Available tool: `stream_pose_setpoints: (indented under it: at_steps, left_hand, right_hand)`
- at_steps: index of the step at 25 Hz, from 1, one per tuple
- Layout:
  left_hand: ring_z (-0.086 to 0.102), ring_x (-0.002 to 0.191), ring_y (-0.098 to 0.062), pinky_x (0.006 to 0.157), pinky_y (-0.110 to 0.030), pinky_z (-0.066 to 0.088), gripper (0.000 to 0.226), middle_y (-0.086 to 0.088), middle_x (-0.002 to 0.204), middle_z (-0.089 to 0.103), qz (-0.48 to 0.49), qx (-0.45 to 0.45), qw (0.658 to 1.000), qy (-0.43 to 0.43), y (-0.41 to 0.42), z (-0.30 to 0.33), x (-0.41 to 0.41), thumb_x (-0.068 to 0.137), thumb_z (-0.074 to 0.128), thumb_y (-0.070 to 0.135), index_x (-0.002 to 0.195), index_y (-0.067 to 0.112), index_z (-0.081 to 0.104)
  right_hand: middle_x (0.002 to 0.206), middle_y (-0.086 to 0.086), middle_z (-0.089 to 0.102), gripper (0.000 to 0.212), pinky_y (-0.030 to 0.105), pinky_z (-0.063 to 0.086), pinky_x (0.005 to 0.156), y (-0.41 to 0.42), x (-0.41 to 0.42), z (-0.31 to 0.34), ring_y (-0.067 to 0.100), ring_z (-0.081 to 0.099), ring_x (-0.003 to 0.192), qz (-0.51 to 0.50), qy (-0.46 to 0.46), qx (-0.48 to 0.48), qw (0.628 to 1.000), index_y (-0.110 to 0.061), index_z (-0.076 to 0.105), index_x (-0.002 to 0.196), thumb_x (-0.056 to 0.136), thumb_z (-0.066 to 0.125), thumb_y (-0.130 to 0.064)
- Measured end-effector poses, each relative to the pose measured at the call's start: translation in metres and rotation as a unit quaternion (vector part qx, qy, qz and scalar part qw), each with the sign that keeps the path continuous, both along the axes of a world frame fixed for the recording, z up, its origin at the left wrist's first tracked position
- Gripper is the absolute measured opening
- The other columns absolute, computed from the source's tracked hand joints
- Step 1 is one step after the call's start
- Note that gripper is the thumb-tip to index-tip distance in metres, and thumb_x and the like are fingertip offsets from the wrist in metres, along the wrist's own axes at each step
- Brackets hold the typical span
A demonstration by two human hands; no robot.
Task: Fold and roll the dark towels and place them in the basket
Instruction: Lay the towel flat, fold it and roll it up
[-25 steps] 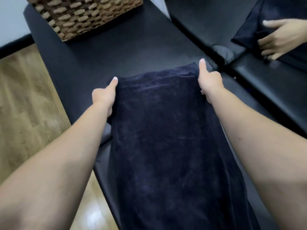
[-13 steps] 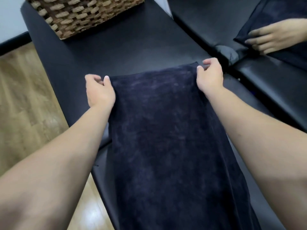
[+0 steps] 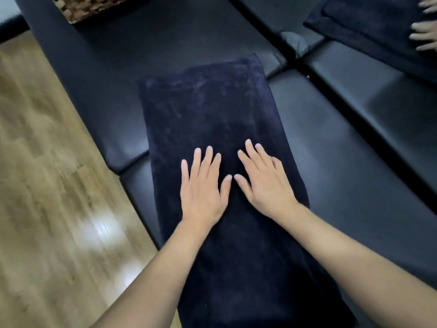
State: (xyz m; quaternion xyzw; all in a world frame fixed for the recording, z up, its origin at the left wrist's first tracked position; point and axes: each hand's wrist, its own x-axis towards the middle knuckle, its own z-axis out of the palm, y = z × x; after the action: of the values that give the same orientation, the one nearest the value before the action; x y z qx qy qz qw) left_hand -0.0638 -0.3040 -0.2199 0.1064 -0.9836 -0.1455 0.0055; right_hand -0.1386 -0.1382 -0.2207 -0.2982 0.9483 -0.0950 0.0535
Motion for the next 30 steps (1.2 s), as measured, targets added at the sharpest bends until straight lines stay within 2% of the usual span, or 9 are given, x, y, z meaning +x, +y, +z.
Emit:
stream_pose_setpoints:
  at_steps: [4,8,13,15,18,22,25,27,30]
  left_hand:
    - [0.006,0.157,-0.026,0.125,-0.055,0.013,0.067,-0.003,0.168,0.020,-0.024,-0.055,0.995,-0.076,0.035,-0.003,0.084,0.103,0.022,0.055,0.158,0.017,0.032]
    - [0.003,0.157,-0.027,0.126,-0.052,0.010,0.069,-0.002,0.169,0.017,0.005,-0.048,0.994,-0.095,0.050,-0.001,0.135,0.102,0.019,0.056,0.159,0.018,0.029]
    - [0.009,0.156,-0.028,0.126,-0.051,0.007,0.065,-0.007,0.168,0.017,0.151,0.038,0.987,-0.044,0.063,0.007,0.199,0.104,0.033,0.051,0.158,0.015,0.028]
    - [0.017,0.154,-0.028,0.125,-0.049,0.015,0.070,-0.010,0.166,0.018,0.266,0.147,0.952,-0.021,0.070,0.006,0.228,0.100,0.048,0.050,0.157,0.014,0.027]
    - [0.039,0.144,-0.018,0.120,-0.043,0.032,0.079,-0.001,0.157,0.036,0.365,0.391,0.845,-0.002,0.085,0.004,0.265,0.093,0.061,0.052,0.155,0.019,0.026]
    - [0.065,0.110,-0.015,0.102,-0.043,0.051,0.046,0.010,0.118,0.068,0.434,0.481,0.760,-0.043,0.094,-0.001,0.293,0.088,0.064,0.061,0.119,0.027,0.059]
    - [0.061,0.067,-0.015,0.060,-0.032,0.055,0.041,0.003,0.092,0.069,0.437,0.531,0.725,-0.038,0.094,0.003,0.307,0.090,0.065,0.058,0.104,0.020,0.066]
    - [0.046,0.051,-0.017,0.043,-0.028,0.042,0.041,-0.006,0.076,0.059,0.448,0.517,0.729,-0.037,0.091,0.009,0.310,0.096,0.062,0.049,0.102,0.008,0.064]
    - [0.052,0.052,-0.020,0.047,-0.031,0.048,0.044,-0.008,0.082,0.061,0.418,0.476,0.772,-0.054,0.089,0.014,0.316,0.100,0.056,0.047,0.107,0.004,0.056]
  right_hand:
    - [0.168,0.005,0.018,0.069,0.048,0.027,0.120,0.061,0.074,-0.004,0.027,0.017,0.155,0.014,-0.030,0.073,0.997,-0.017,0.029,0.158,0.102,0.027,-0.056]
    - [0.170,0.006,0.008,0.068,0.048,0.021,0.120,0.089,0.091,-0.002,0.029,0.010,0.155,-0.117,-0.083,0.079,0.987,-0.019,0.017,0.161,0.104,0.026,-0.055]
    - [0.138,0.010,0.052,0.057,0.047,0.039,0.098,0.115,0.175,0.015,0.033,0.049,0.119,-0.269,-0.078,-0.014,0.960,-0.013,0.043,0.148,0.102,0.043,-0.048]
    - [0.128,0.009,0.058,0.056,0.046,0.041,0.098,0.132,0.199,0.022,0.033,0.054,0.116,-0.314,-0.119,-0.047,0.941,-0.013,0.050,0.138,0.099,0.049,-0.053]
    - [0.116,0.009,0.068,0.058,0.045,0.045,0.094,0.153,0.213,0.032,0.034,0.062,0.109,-0.348,-0.180,-0.045,0.919,-0.013,0.053,0.126,0.094,0.054,-0.062]
    - [0.110,0.012,0.064,0.065,0.046,0.045,0.085,0.172,0.230,0.032,0.038,0.059,0.105,-0.340,-0.132,0.053,0.929,-0.009,0.062,0.109,0.093,0.046,-0.070]
    - [0.092,0.011,0.063,0.057,0.042,0.047,0.075,0.185,0.241,0.032,0.038,0.061,0.094,-0.336,-0.171,0.022,0.926,-0.011,0.058,0.084,0.097,0.043,-0.064]
    - [0.086,0.011,0.062,0.054,0.043,0.050,0.073,0.193,0.237,0.033,0.039,0.060,0.088,-0.388,-0.194,-0.047,0.900,-0.014,0.050,0.074,0.099,0.042,-0.061]
    - [0.091,0.014,0.063,0.048,0.046,0.051,0.075,0.200,0.233,0.030,0.040,0.059,0.088,-0.419,-0.195,-0.076,0.883,-0.013,0.045,0.078,0.100,0.042,-0.056]
